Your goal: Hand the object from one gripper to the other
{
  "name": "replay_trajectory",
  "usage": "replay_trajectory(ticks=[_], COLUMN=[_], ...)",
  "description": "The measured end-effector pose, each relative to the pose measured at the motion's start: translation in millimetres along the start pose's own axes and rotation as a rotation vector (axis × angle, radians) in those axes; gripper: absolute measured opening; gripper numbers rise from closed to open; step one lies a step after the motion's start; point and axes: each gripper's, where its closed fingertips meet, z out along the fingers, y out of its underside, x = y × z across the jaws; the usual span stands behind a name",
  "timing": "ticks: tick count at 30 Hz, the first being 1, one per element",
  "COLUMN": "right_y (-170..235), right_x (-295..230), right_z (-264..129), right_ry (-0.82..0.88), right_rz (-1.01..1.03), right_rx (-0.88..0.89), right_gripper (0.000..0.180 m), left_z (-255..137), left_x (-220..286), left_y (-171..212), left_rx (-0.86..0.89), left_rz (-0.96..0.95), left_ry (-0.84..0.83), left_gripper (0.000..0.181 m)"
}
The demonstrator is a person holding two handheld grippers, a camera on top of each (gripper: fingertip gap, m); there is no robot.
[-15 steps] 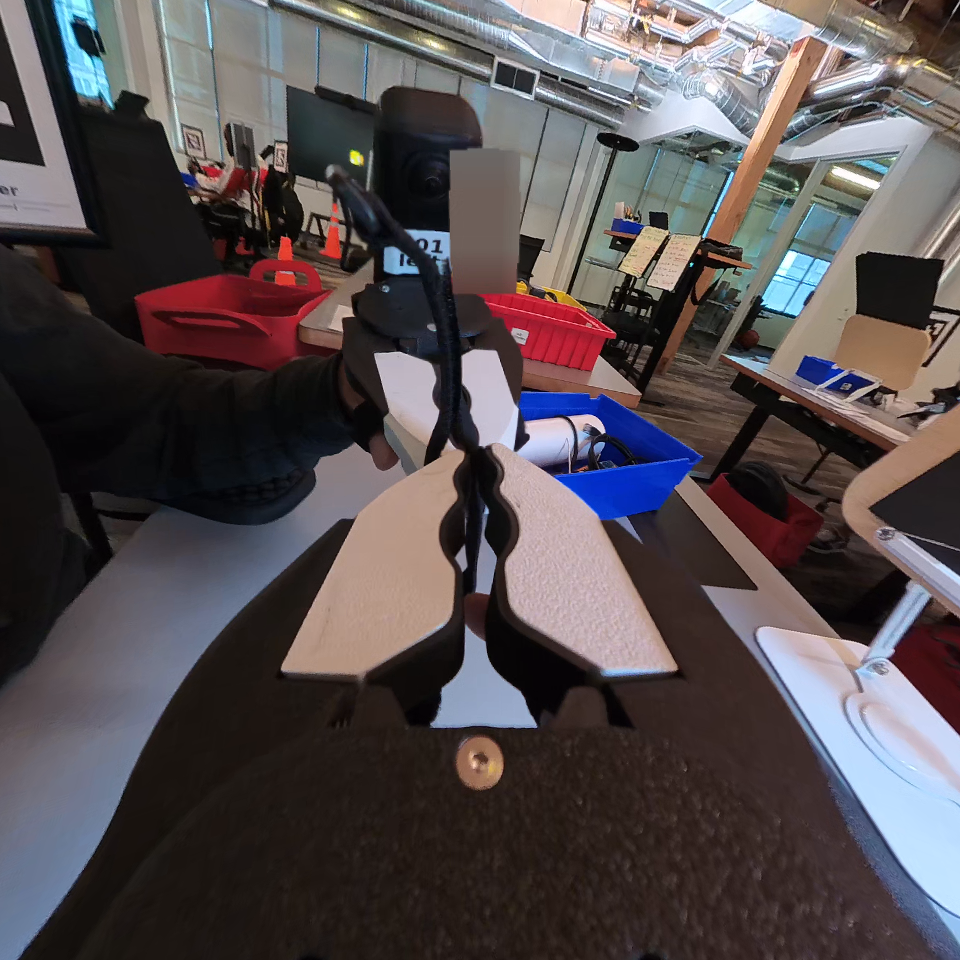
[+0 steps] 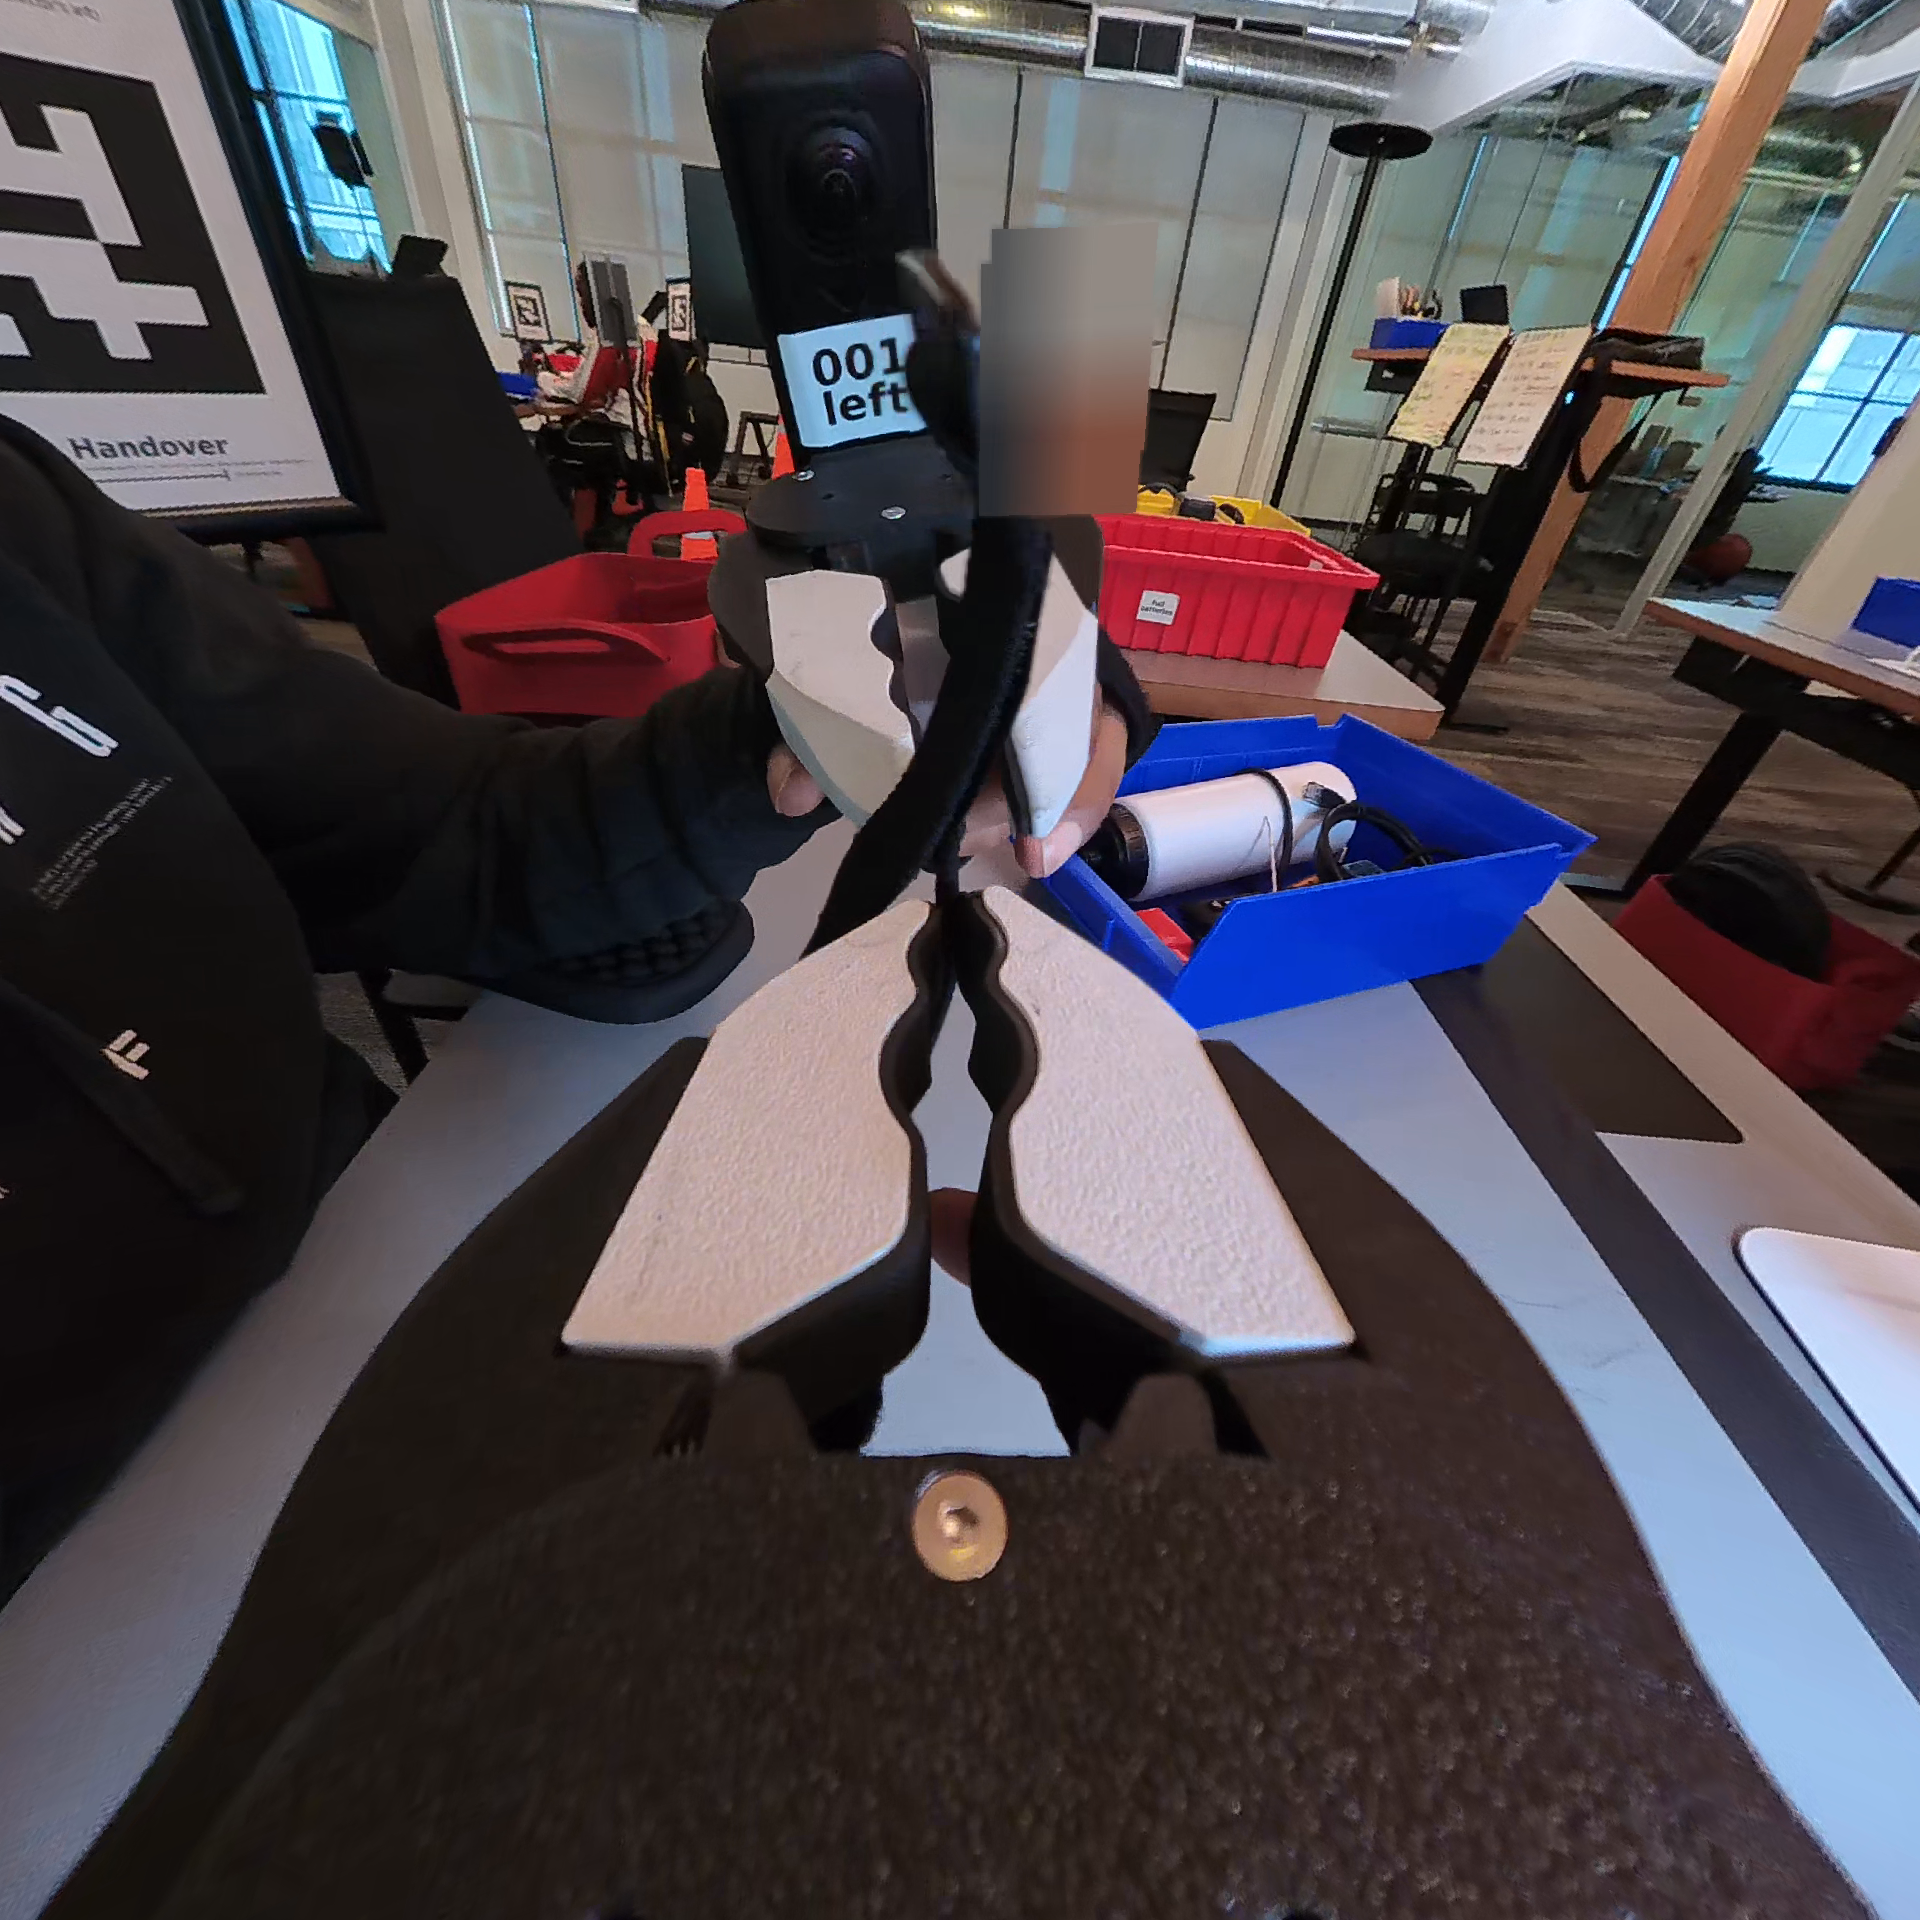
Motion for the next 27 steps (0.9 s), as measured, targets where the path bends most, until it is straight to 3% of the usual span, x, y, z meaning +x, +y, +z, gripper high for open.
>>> replay_trajectory(ticks=[3,7,11,27], right_y=[2.4,8.0,-1.9,-13.5], right_x=[-1.2,5.2,8.7,2.0], right_z=[1.2,-1.4,-8.2,-2.8], right_ry=[-0.015,0.014,0.029,-0.04], right_rz=[0.016,0.019,0.024,0.087], right_rx=[-0.005,-0.036,0.023,0.145], right_gripper=[0.002,0.003,0.018,0.003], left_z=[1.6,6.4,7.1,7.4], left_x=[5.2,3.1,3.3,6.5], left_y=[0.3,5.3,5.9,6.6], left_rx=[0.004,-0.025,-0.012,-0.002], left_rz=[-0.006,-0.081,-0.167,-0.164], left_ry=[0.035,0.05,0.09,0.107], left_gripper=[0.003,0.001,0.001,0.002])
